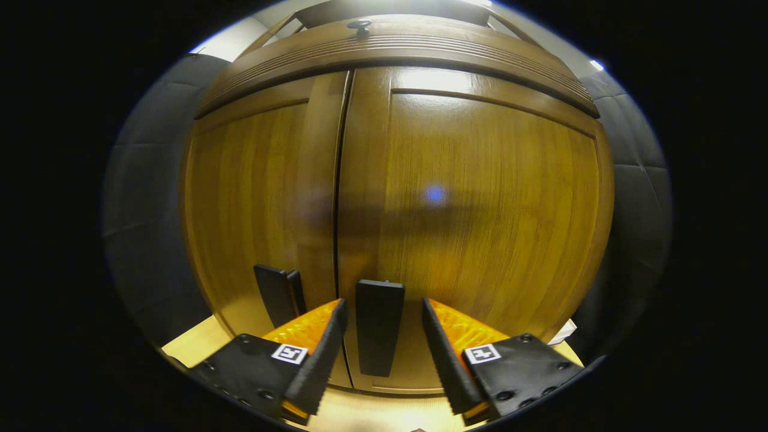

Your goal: Open the right door of the double-door shoe cabinet with the right hand, and open the left door with the left hand.

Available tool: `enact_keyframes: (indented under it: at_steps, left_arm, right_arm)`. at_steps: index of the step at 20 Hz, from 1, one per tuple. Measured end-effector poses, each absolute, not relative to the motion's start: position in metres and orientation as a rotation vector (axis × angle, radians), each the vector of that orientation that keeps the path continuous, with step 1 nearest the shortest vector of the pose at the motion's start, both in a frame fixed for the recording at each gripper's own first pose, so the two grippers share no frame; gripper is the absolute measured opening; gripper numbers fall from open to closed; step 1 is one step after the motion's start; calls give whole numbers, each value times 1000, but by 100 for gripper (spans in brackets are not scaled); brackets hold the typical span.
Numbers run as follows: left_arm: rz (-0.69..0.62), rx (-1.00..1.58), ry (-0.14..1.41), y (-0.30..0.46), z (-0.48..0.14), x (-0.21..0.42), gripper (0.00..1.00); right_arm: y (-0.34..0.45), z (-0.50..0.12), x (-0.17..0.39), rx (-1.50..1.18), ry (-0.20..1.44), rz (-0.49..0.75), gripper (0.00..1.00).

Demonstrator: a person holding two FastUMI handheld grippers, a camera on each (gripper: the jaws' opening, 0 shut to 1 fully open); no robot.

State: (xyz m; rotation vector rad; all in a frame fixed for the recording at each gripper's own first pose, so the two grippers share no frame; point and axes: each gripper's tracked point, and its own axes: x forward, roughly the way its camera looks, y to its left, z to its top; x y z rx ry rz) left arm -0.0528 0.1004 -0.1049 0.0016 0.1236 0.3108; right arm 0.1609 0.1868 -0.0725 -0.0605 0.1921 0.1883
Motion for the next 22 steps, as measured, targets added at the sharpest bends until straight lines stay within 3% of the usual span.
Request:
enact_keyframes:
  at_steps: [5, 9, 11, 17, 22]
  left_arm:
    - [333, 21, 119, 116, -102, -59, 100]
    - [336, 36, 118, 115, -105, -67, 100]
    - [338, 61, 124, 111, -105, -70, 96]
    - [289, 84, 118, 79, -92, -62, 100]
    - [228, 131, 107, 34, -61, -47, 100]
  right_arm:
    - [190, -77, 160, -30, 237, 181, 40]
    - [189, -80, 157, 3, 267, 160, 33]
    - [191, -77, 156, -26, 255, 177, 27]
    - [191, -80, 156, -12, 262, 264, 6]
    - [194, -79, 155, -6, 256, 311, 6]
